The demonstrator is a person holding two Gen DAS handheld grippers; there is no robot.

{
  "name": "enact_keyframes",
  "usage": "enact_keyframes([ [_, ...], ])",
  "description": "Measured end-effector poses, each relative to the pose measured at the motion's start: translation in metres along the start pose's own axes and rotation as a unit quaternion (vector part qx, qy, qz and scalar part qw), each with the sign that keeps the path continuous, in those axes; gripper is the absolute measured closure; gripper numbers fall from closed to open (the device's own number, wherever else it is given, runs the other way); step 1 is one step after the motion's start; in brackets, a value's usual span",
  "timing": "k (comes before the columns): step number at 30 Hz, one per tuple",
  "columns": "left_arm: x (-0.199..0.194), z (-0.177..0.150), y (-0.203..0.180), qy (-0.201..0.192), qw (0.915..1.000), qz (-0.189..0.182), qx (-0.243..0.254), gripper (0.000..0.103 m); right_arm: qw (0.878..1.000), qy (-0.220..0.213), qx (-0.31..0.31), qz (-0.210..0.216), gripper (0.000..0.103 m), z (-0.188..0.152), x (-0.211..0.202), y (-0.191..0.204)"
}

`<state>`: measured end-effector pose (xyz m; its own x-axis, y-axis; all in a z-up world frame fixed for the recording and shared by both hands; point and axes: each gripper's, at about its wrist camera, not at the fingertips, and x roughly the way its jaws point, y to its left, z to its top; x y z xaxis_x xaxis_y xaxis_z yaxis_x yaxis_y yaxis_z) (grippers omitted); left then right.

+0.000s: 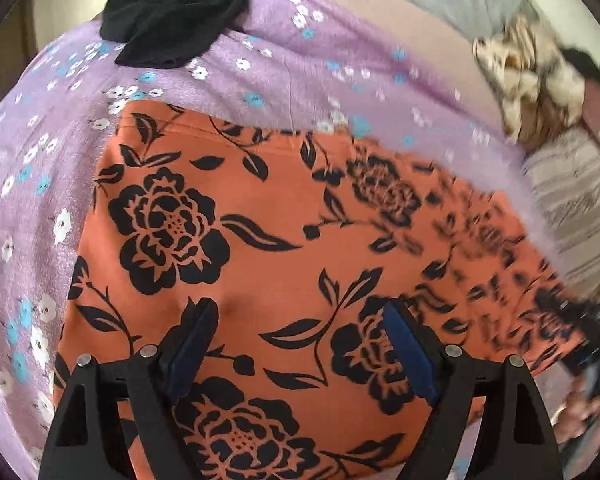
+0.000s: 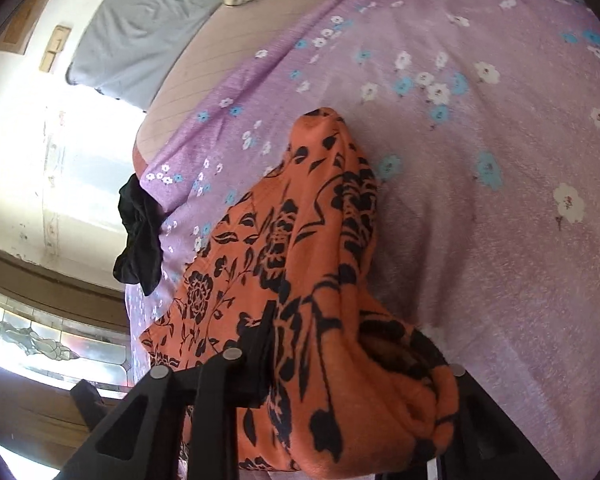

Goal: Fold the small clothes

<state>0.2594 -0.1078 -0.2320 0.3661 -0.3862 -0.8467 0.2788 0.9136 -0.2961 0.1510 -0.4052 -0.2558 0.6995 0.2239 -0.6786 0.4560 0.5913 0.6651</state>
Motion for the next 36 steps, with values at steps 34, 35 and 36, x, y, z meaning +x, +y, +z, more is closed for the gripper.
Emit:
enact_keyframes([
  [34,-0.04,0.003,0.09,0.005,0.9852,-0.131,-0.111,0.017,0.973,0.012,-0.22,0.065,0.075,-0.117,0.052,0.15],
  [35,-0.031,0.004,0.089,0.02,0.9836,-0.14,-0.112,0.017,0.971,0.022,-0.229,0.059,0.075,-0.123,0.057,0.15],
  [36,-0.02,0.004,0.087,0.043,0.9804,-0.152,-0.118,0.017,0.968,0.033,-0.245,0.047,0.075,-0.132,0.065,0.151],
])
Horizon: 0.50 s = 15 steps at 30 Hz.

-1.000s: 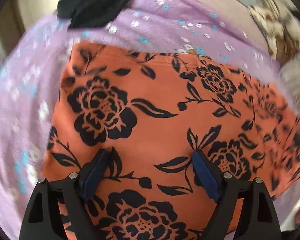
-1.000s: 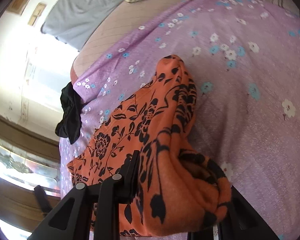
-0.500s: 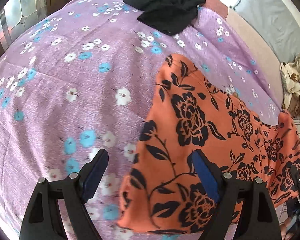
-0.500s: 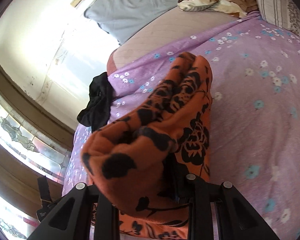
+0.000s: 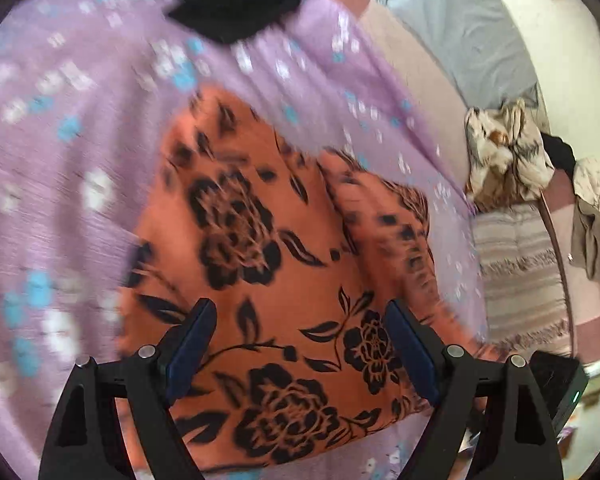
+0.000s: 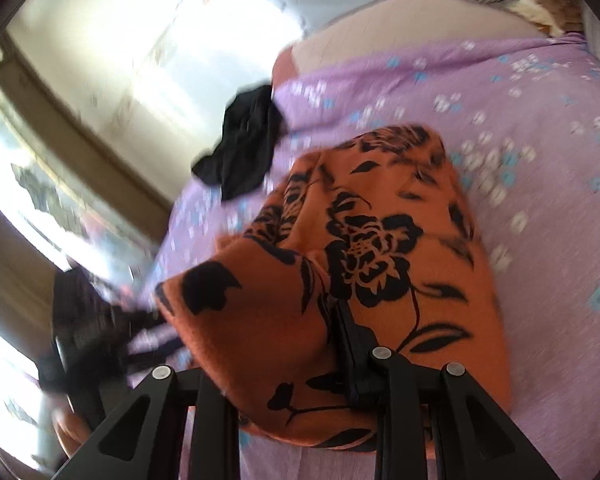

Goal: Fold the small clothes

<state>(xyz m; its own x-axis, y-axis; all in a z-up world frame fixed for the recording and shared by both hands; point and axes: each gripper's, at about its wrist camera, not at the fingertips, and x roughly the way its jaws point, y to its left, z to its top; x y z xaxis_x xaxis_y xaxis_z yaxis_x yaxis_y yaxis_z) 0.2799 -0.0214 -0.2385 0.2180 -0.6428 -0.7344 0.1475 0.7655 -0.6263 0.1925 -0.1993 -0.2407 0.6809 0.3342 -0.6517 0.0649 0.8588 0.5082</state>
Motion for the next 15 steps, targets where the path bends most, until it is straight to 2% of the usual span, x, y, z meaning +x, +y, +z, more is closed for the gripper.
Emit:
enact_keyframes([
  [2,0.012,0.002,0.002,0.017,0.9997,0.002,-0.018,0.017,1.0,0.009,-0.021,-0.011,0.075,-0.008,0.006,0.004],
  [3,0.011,0.002,-0.001,0.007,0.9998,0.004,-0.018,0.016,0.999,0.006,-0.038,-0.018,0.075,-0.012,0.007,0.007],
  [4,0.009,0.003,-0.005,0.0,0.9999,-0.006,-0.014,0.016,0.999,0.002,-0.047,-0.02,0.075,-0.016,0.003,0.006],
  [7,0.011,0.007,-0.018,0.007,0.9975,-0.069,-0.014,0.016,0.997,-0.003,-0.068,-0.022,0.075,-0.017,0.001,0.007],
  [8,0.012,0.009,-0.021,0.003,0.9972,-0.073,-0.015,0.016,0.997,-0.002,-0.072,-0.021,0.075,-0.017,0.001,0.007],
  [10,0.019,0.014,-0.029,-0.004,0.9986,-0.052,-0.004,0.016,0.996,-0.003,-0.085,-0.024,0.075,-0.02,0.0,0.009],
  [12,0.032,0.019,-0.033,0.007,0.9994,-0.035,0.001,0.016,0.993,-0.007,-0.116,-0.035,0.075,-0.02,0.003,0.016],
  [15,0.051,0.023,-0.034,0.022,0.9994,-0.028,0.002,0.016,0.986,-0.007,-0.158,-0.046,0.075,-0.023,0.006,0.028],
])
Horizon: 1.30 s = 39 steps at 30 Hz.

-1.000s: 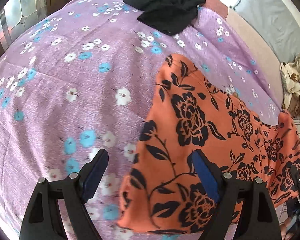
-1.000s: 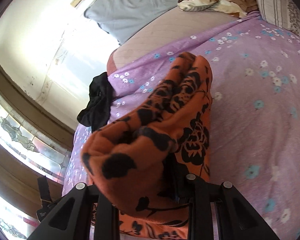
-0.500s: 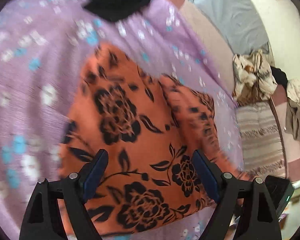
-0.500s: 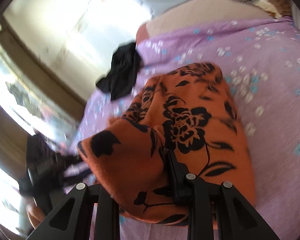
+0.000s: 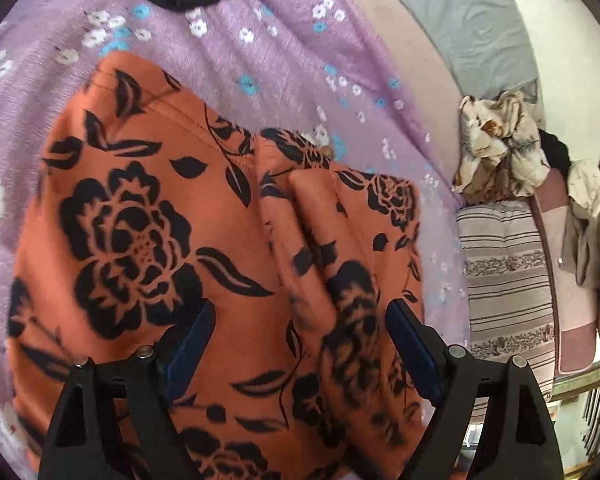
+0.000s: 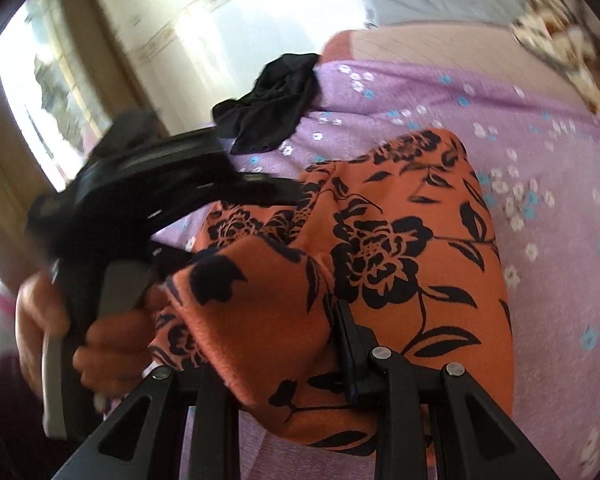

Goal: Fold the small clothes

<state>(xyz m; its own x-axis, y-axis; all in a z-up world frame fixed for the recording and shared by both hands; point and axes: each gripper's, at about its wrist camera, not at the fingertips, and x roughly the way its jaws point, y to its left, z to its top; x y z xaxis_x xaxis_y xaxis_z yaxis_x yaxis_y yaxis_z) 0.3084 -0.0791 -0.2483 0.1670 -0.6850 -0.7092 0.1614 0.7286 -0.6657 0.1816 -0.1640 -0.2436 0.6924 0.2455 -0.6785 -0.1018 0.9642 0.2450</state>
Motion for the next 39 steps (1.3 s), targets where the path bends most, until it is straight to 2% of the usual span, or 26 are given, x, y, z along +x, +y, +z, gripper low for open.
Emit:
enact_keyframes([
  [5,0.013,0.005,-0.015,0.008,0.9986,0.01,0.051,0.016,0.998,-0.001,-0.063,-0.025,0.075,-0.008,0.004,0.02],
  [7,0.018,0.004,-0.02,0.008,0.9967,0.026,0.076,0.023,0.996,-0.004,-0.084,-0.033,0.075,-0.012,0.005,0.026],
  [8,0.019,0.004,-0.021,0.003,0.9956,0.032,0.088,0.046,0.995,-0.005,-0.093,-0.038,0.075,-0.013,0.005,0.028],
  [9,0.022,0.006,-0.022,0.006,0.995,0.036,0.093,0.057,0.993,-0.009,-0.108,-0.043,0.075,-0.015,0.004,0.033],
  [10,0.024,0.008,-0.021,0.01,0.9952,0.033,0.091,0.064,0.992,-0.011,-0.116,-0.045,0.075,-0.015,0.004,0.036],
  [12,0.02,0.01,-0.019,0.001,0.9957,0.026,0.089,0.083,0.99,-0.015,-0.132,-0.047,0.075,-0.018,0.004,0.043],
  [18,-0.006,0.01,-0.024,-0.034,0.9918,0.033,0.118,0.087,0.983,-0.04,-0.169,-0.053,0.075,-0.019,0.001,0.06],
  [23,-0.036,0.016,-0.016,-0.057,0.9918,0.026,0.111,0.087,0.985,-0.062,-0.16,-0.022,0.075,-0.012,-0.004,0.066],
  [28,-0.061,0.021,0.003,-0.067,0.9912,0.049,0.103,0.087,0.983,-0.073,-0.165,0.011,0.073,-0.011,0.001,0.083],
  [30,-0.065,0.022,0.011,-0.065,0.9912,0.059,0.099,0.087,0.984,-0.065,-0.167,0.02,0.072,-0.012,0.009,0.088],
  [32,-0.067,0.023,0.024,-0.064,0.9902,0.077,0.097,0.087,0.984,-0.049,-0.168,0.032,0.063,-0.012,0.016,0.089],
  [33,-0.067,0.023,0.029,-0.062,0.9903,0.081,0.095,0.087,0.985,-0.034,-0.163,0.051,0.041,-0.012,0.018,0.088],
  [34,-0.066,0.023,0.034,-0.057,0.9906,0.086,0.089,0.087,0.985,-0.027,-0.156,0.065,0.033,-0.012,0.018,0.086],
  [36,-0.066,0.024,0.043,-0.054,0.9915,0.085,0.083,0.087,0.985,-0.023,-0.15,0.086,0.033,-0.011,0.015,0.087],
  [39,-0.068,0.022,0.044,-0.061,0.9912,0.081,0.085,0.087,0.983,-0.034,-0.152,0.093,0.033,-0.007,0.008,0.081],
])
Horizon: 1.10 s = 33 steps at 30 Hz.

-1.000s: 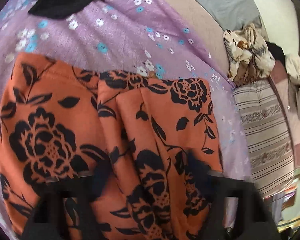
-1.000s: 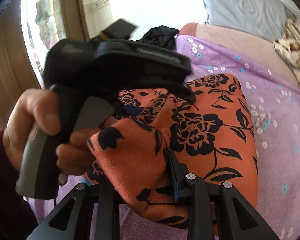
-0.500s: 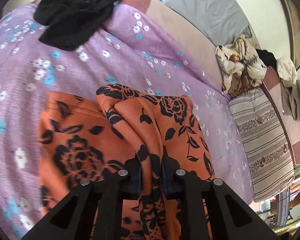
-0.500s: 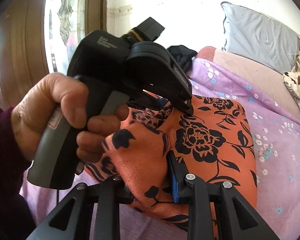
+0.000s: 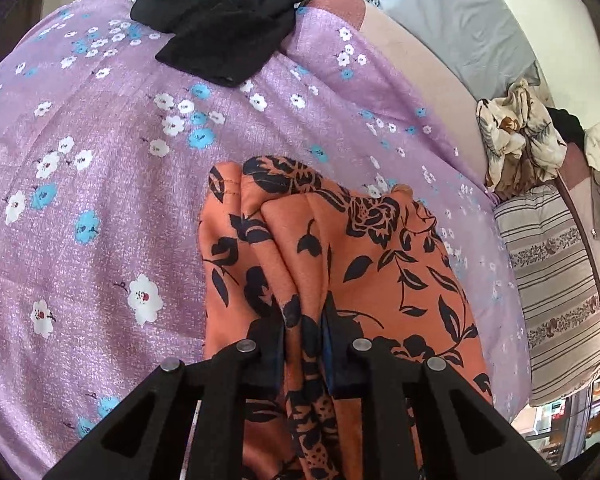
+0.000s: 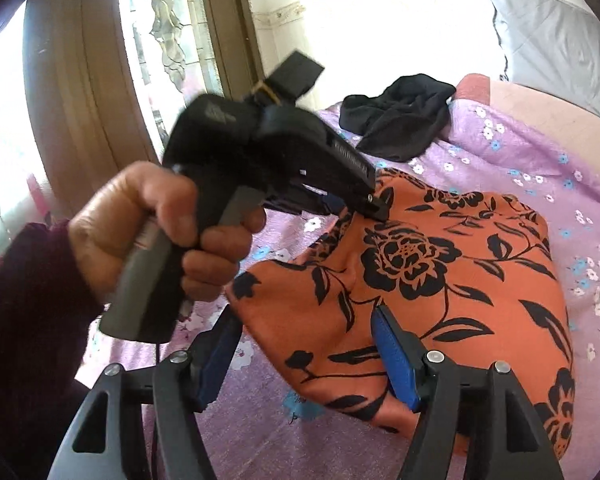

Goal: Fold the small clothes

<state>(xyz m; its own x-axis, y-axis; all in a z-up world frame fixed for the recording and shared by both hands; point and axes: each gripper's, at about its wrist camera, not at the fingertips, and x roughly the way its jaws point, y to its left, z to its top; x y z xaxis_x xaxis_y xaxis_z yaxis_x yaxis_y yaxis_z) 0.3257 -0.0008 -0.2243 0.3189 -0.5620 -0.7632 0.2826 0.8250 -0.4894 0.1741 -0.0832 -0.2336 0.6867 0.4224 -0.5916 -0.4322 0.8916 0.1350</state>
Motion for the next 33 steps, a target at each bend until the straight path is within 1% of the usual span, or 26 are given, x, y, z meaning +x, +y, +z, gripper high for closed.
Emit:
enact_keyframes([
  [3,-0.006,0.001,-0.005,-0.021,0.9998,0.003,0.005,0.087,1.0,-0.018,0.018,0.014,0.033,0.004,-0.011,-0.011],
  [4,-0.009,0.002,-0.005,-0.028,0.9996,0.002,0.002,0.087,0.999,-0.025,0.026,0.013,0.033,0.006,-0.016,-0.017],
  [5,-0.011,0.003,-0.004,-0.033,0.9994,0.0,-0.003,0.088,0.999,-0.031,0.03,0.01,0.033,0.005,-0.02,-0.01],
  [7,-0.017,0.005,-0.001,-0.048,0.9988,-0.005,-0.013,0.088,0.997,-0.049,0.055,0.003,0.033,0.007,-0.031,-0.024],
  [8,-0.02,0.007,0.0,-0.053,0.9984,-0.005,-0.016,0.088,0.996,-0.057,0.071,0.002,0.033,0.008,-0.034,-0.034],
  [9,-0.021,0.008,0.001,-0.056,0.9983,-0.001,-0.018,0.088,0.992,-0.068,0.102,0.0,0.033,0.011,-0.039,-0.05],
  [11,-0.017,0.008,0.004,-0.048,0.9986,0.013,-0.02,0.088,0.986,-0.064,0.154,-0.01,0.035,0.013,-0.038,-0.074],
  [12,-0.014,0.007,0.006,-0.042,0.9987,0.02,-0.022,0.088,0.983,-0.058,0.171,-0.016,0.042,0.011,-0.038,-0.08],
  [13,-0.012,0.007,0.007,-0.038,0.9987,0.022,-0.025,0.088,0.979,-0.043,0.2,-0.024,0.053,0.007,-0.033,-0.093],
  [14,-0.012,0.006,0.008,-0.038,0.9987,0.022,-0.027,0.088,0.975,-0.027,0.218,-0.03,0.058,0.004,-0.025,-0.102],
  [15,-0.013,0.007,0.008,-0.04,0.9986,0.019,-0.029,0.088,0.969,0.004,0.243,-0.044,0.066,-0.002,-0.015,-0.113],
  [16,-0.016,0.007,0.008,-0.044,0.9984,0.02,-0.028,0.088,0.965,0.021,0.257,-0.045,0.071,-0.006,-0.009,-0.119],
  [17,-0.018,0.008,0.008,-0.048,0.9982,0.022,-0.028,0.088,0.962,0.032,0.269,-0.041,0.072,-0.01,-0.005,-0.122],
  [18,-0.02,0.008,0.01,-0.051,0.998,0.022,-0.029,0.088,0.96,0.034,0.277,-0.035,0.072,-0.011,0.0,-0.126],
  [21,-0.026,0.009,0.015,-0.057,0.9973,0.026,-0.039,0.088,0.963,0.015,0.268,-0.031,0.071,-0.008,-0.011,-0.118],
  [22,-0.029,0.009,0.017,-0.06,0.9969,0.035,-0.039,0.088,0.963,0.0,0.267,-0.02,0.071,-0.006,-0.016,-0.115],
  [24,-0.037,0.009,0.018,-0.066,0.9956,0.059,-0.031,0.088,0.966,-0.013,0.257,-0.013,0.071,-0.003,-0.02,-0.113],
  [25,-0.042,0.008,0.018,-0.07,0.9955,0.057,-0.03,0.088,0.969,-0.009,0.247,-0.011,0.071,-0.001,-0.017,-0.11],
  [26,-0.046,0.006,0.017,-0.069,0.9961,0.046,-0.029,0.089,0.97,0.002,0.243,-0.01,0.071,-0.001,-0.012,-0.108],
  [27,-0.048,0.004,0.014,-0.064,0.9972,0.029,-0.024,0.089,0.97,0.033,0.241,-0.011,0.071,-0.002,0.001,-0.105],
  [28,-0.05,0.0,0.008,-0.058,0.9981,0.018,-0.013,0.089,0.969,0.051,0.24,-0.017,0.071,-0.004,0.009,-0.104],
  [29,-0.052,-0.003,0.002,-0.055,0.9984,0.015,-0.002,0.089,0.97,0.059,0.236,-0.024,0.07,-0.006,0.015,-0.103],
  [31,-0.05,-0.014,-0.017,-0.049,0.9979,0.016,0.04,0.088,0.973,0.052,0.221,-0.035,0.07,-0.003,0.016,-0.096],
  [33,-0.046,-0.027,-0.032,-0.035,0.997,0.015,0.067,0.087,0.973,0.049,0.224,-0.033,0.07,-0.003,0.015,-0.096],
])
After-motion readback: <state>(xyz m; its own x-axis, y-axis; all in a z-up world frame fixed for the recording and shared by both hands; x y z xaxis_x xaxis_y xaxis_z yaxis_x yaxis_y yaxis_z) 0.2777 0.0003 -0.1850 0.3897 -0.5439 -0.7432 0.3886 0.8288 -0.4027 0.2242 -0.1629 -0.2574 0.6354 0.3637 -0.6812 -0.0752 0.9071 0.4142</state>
